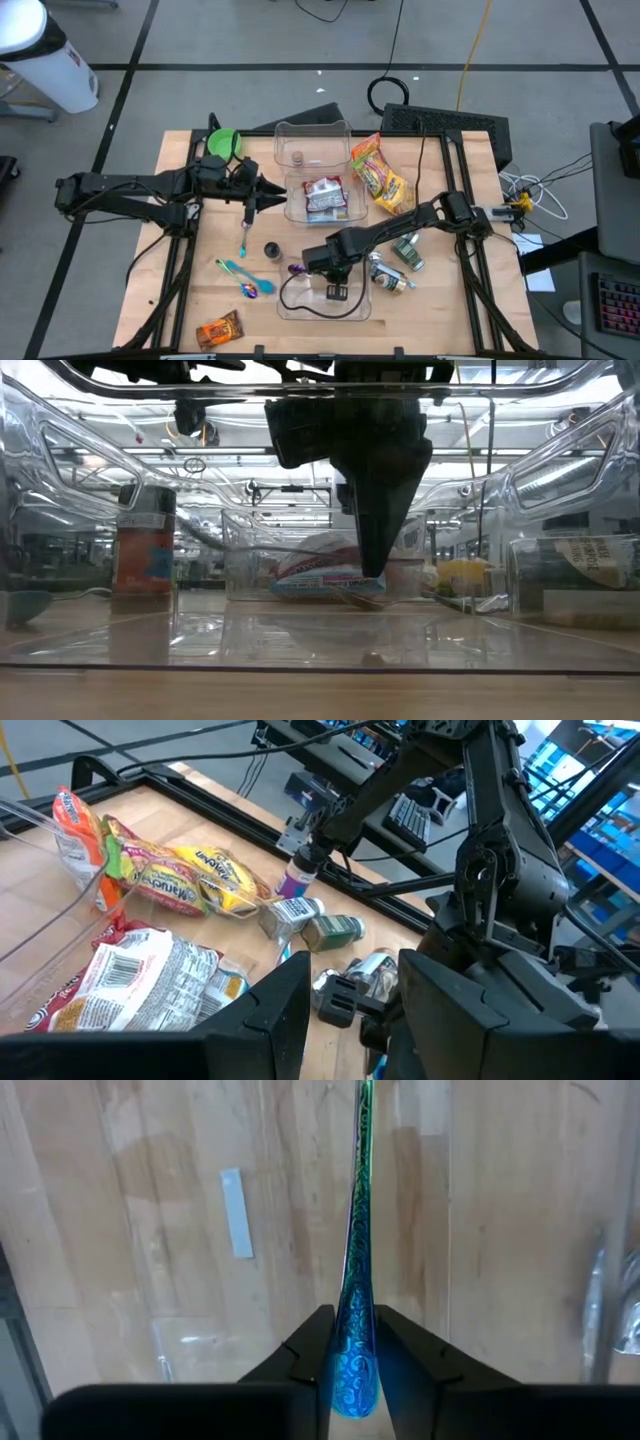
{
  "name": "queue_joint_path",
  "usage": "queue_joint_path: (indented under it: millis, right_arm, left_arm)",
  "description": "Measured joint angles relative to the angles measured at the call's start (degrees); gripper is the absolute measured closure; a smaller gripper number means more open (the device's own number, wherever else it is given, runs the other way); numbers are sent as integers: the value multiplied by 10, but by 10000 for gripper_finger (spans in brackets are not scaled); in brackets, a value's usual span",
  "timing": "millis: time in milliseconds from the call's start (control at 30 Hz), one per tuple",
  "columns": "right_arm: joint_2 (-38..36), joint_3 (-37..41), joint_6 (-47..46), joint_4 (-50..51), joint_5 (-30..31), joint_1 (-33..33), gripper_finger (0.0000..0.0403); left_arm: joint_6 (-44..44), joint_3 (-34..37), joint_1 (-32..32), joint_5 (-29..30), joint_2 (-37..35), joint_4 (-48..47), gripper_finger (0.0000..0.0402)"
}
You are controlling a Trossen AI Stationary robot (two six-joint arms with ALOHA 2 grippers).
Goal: Pick & Place Food Item
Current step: Put the middle purple spoon into the bottom transparent bin, then put the top purple spoon into the bottom transparent bin
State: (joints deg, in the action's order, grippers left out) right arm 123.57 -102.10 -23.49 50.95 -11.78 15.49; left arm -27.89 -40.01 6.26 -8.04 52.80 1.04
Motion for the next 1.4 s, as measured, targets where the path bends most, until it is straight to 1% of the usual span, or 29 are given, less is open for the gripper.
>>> queue_joint_path:
  millis: [100,233,367,500,600,700,800,867,933,1100,1167,1233,1333,1400]
  right_arm:
    - [0,0,-1,0,9,0,328]
    - [0,1,2,0,11,0,324]
    - [-9,2,2,-3,11,0,314]
    - [-42,2,-3,-19,11,-4,294]
    - [-71,2,-26,-38,13,-11,279]
    - [-103,2,-45,-67,17,-17,267]
    - [-140,2,-23,-100,51,-16,259]
    - [-161,1,21,-117,76,-12,257]
    - [-181,1,54,-115,106,-6,257]
    - [-239,19,63,-117,159,11,265]
    - [-267,45,46,-134,179,25,265]
    - [-297,81,18,-158,206,45,264]
    - [-347,159,-36,-239,257,81,262]
    - [-378,223,-68,-326,295,109,262]
  left_arm:
    - [-4,0,0,-3,0,0,243]
    - [-10,0,0,-15,0,0,243]
    - [-19,0,0,-42,0,16,243]
    - [-25,0,0,-87,-1,63,243]
    - [-43,-1,0,-109,-13,77,243]
    - [-60,-1,-5,-127,-28,64,243]
    - [-77,-1,-20,-127,-56,47,243]
    - [-83,-1,-34,-112,-74,15,243]
    - [-94,-1,-55,-80,-92,-32,243]
    - [-147,-1,-133,35,-135,-195,243]
    - [-194,-1,-167,86,-143,-271,243]
    - [-257,-1,-197,123,-146,-332,243]
    - [-362,0,-239,162,-140,-404,243]
    - [-434,0,-264,201,-130,-439,243]
